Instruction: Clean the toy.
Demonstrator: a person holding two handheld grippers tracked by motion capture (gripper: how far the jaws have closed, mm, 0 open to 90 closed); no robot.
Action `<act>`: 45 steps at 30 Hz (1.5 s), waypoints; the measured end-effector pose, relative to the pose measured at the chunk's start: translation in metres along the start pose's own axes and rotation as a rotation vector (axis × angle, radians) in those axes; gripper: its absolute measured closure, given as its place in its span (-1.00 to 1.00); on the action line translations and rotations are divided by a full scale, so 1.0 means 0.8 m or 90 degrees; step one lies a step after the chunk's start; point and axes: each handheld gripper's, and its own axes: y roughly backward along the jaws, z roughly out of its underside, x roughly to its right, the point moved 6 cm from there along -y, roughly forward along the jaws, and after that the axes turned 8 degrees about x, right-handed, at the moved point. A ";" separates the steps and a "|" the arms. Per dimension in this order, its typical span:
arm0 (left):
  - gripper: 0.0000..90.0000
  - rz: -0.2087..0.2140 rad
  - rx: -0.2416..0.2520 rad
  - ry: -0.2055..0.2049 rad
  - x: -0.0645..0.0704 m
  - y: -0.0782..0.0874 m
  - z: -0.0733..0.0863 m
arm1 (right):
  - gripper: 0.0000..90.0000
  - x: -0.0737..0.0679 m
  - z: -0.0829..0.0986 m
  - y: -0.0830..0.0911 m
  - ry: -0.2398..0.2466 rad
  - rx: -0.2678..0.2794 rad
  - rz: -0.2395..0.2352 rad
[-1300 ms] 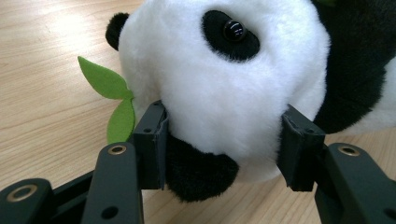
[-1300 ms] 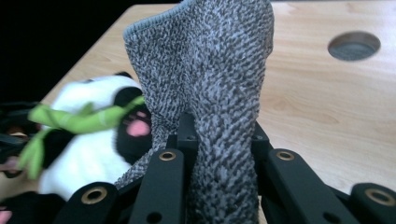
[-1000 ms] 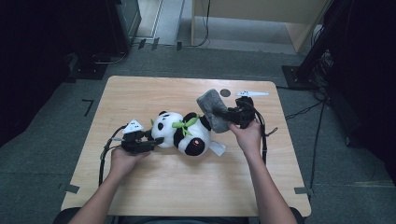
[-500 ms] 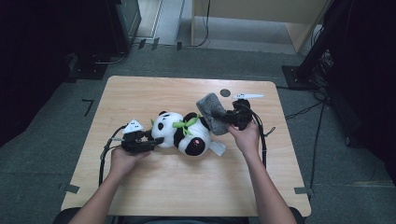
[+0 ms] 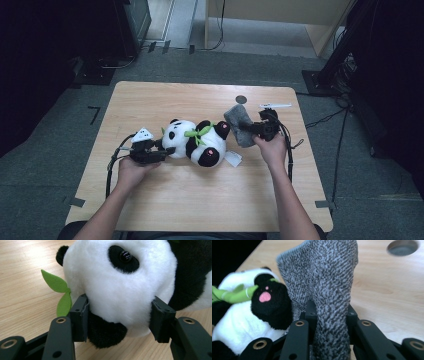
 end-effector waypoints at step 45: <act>-0.95 0.034 -0.013 -0.054 -0.006 -0.038 -0.009 | 0.67 -0.102 0.020 -0.049 0.098 -0.036 -0.147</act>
